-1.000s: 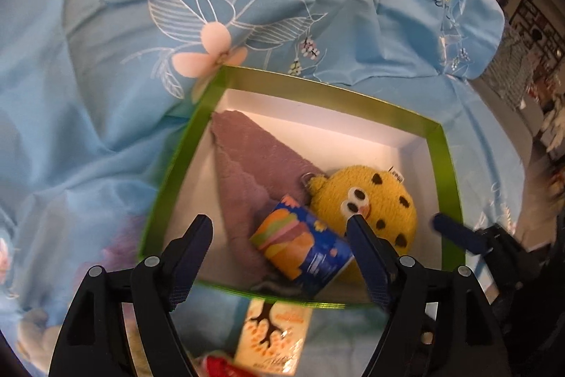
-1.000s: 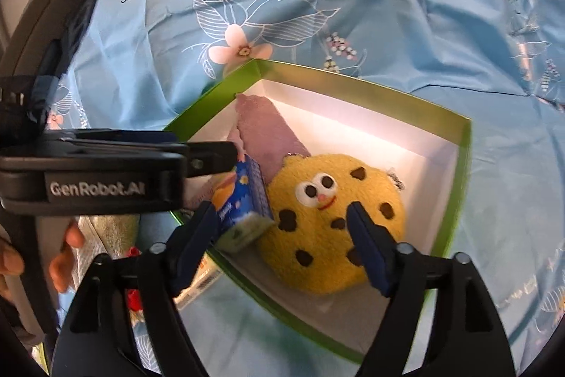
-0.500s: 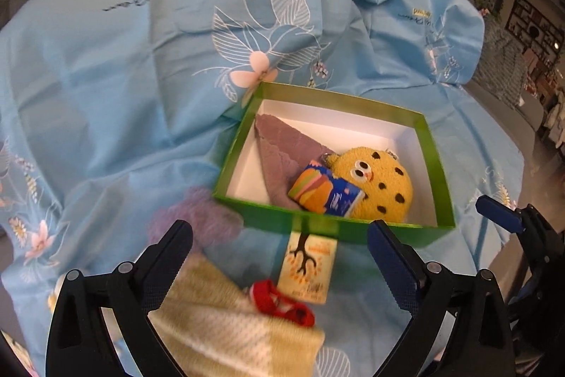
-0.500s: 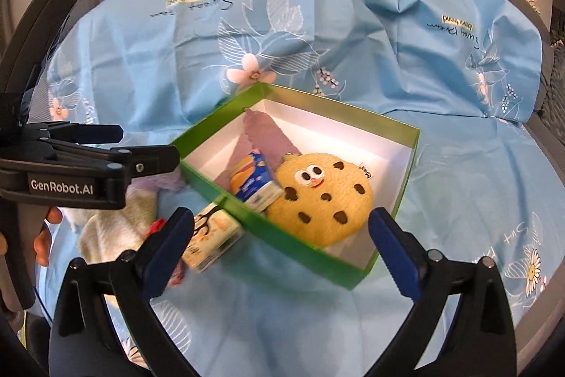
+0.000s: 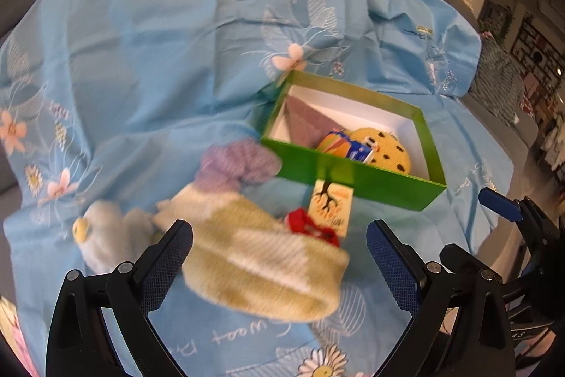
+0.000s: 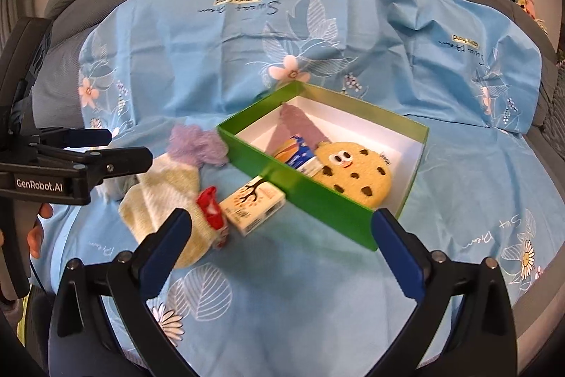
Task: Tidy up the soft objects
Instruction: 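Withdraw both grippers toward the yellow-and-white knit towel, then close both grippers on the yellow-and-white knit towel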
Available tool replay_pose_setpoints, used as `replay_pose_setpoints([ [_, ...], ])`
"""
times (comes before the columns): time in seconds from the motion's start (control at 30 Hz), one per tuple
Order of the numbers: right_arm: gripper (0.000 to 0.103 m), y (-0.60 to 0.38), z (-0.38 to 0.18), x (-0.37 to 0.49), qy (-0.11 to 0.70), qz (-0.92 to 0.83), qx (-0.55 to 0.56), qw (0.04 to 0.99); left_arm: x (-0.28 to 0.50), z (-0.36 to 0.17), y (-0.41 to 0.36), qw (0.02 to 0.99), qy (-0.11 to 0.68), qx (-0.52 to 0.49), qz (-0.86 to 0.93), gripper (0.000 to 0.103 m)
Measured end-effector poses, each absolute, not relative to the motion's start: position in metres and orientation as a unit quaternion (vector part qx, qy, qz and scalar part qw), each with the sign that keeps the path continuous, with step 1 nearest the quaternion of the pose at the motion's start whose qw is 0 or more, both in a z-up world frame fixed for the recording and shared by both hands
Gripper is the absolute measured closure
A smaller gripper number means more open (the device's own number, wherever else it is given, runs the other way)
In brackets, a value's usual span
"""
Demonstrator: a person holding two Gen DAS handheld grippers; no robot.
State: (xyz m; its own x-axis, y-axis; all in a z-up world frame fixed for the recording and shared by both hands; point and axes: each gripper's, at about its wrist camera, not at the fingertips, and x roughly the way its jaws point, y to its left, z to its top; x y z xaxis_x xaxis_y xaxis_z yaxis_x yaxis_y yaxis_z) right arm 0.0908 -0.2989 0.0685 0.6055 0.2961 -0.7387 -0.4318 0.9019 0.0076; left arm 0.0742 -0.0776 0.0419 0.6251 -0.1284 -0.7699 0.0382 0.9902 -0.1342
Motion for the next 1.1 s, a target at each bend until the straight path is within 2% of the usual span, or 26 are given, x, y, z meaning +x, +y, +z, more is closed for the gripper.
replay_pose_setpoints([
  [0.5, 0.001, -0.266, 0.019, 0.067, 0.448, 0.293, -0.076, 0.841, 0.039, -0.017, -0.025, 0.866, 0.481, -0.138, -0.015, 0.004],
  [0.83, 0.002, -0.24, -0.014, 0.059, 0.455, 0.359, -0.04, 0.814, 0.042, -0.053, -0.014, 0.829, 0.508, -0.227, -0.063, 0.004],
  [1.03, 0.014, -0.227, -0.018, 0.067, 0.447, 0.364, -0.045, 0.816, 0.056, -0.053, -0.016, 0.808, 0.511, -0.274, -0.101, 0.004],
  [1.1, 0.025, -0.224, -0.02, 0.072, 0.451, 0.365, -0.044, 0.813, 0.06, -0.052, -0.018, 0.804, 0.513, -0.281, -0.108, 0.004],
])
